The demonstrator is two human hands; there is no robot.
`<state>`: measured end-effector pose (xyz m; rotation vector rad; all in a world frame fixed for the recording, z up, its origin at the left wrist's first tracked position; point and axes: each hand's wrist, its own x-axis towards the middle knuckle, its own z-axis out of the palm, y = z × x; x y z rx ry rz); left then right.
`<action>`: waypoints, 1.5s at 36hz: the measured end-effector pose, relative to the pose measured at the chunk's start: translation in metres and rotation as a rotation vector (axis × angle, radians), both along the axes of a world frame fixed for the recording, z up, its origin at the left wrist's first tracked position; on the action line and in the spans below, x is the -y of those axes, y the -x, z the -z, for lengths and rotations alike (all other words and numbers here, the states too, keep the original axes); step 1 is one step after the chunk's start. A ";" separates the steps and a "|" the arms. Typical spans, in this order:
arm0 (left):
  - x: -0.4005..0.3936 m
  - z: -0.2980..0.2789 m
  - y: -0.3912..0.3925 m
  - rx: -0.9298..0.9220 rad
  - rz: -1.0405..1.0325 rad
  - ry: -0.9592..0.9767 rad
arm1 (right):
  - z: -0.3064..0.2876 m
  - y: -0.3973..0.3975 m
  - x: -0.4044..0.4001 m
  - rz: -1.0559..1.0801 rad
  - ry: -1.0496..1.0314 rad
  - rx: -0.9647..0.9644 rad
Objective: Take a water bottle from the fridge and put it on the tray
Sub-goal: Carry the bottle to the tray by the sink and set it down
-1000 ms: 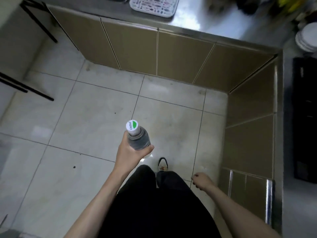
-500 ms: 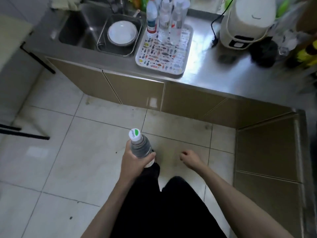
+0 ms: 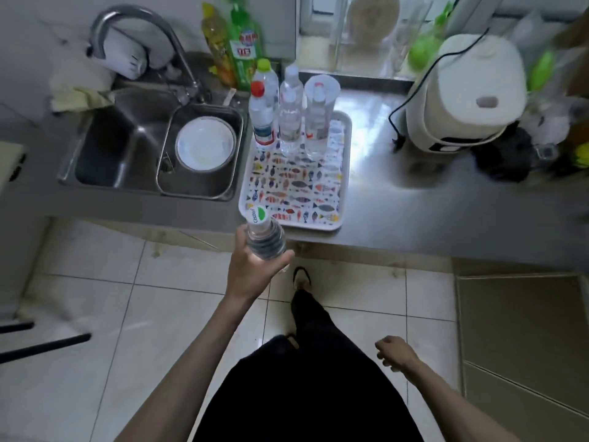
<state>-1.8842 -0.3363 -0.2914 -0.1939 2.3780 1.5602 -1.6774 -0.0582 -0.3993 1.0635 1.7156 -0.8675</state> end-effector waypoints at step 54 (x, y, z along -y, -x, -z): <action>-0.062 0.098 0.165 0.653 1.588 0.737 | -0.026 0.048 0.175 1.320 -0.098 -0.147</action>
